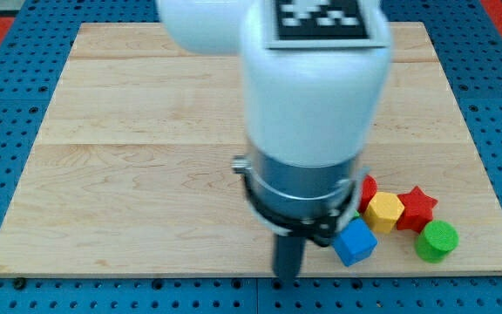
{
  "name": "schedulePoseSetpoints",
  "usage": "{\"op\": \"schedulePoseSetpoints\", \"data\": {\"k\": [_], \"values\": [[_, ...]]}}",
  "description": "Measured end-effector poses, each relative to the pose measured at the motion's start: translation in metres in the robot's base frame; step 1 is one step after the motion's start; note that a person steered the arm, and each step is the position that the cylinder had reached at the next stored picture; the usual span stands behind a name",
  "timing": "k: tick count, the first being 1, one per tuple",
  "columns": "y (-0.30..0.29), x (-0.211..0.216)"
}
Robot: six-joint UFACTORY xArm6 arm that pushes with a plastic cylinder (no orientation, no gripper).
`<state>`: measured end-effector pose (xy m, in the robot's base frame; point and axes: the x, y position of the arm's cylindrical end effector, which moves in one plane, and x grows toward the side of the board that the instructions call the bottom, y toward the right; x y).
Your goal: Place the arm at the bottom of the green circle
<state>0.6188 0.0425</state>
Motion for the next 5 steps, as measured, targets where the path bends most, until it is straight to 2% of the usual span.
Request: {"op": "schedulePoseSetpoints", "data": {"k": [1, 2, 4, 5], "values": [[0.091, -0.001], [0.153, 0.000], [0.151, -0.001], [0.176, 0.000]]}}
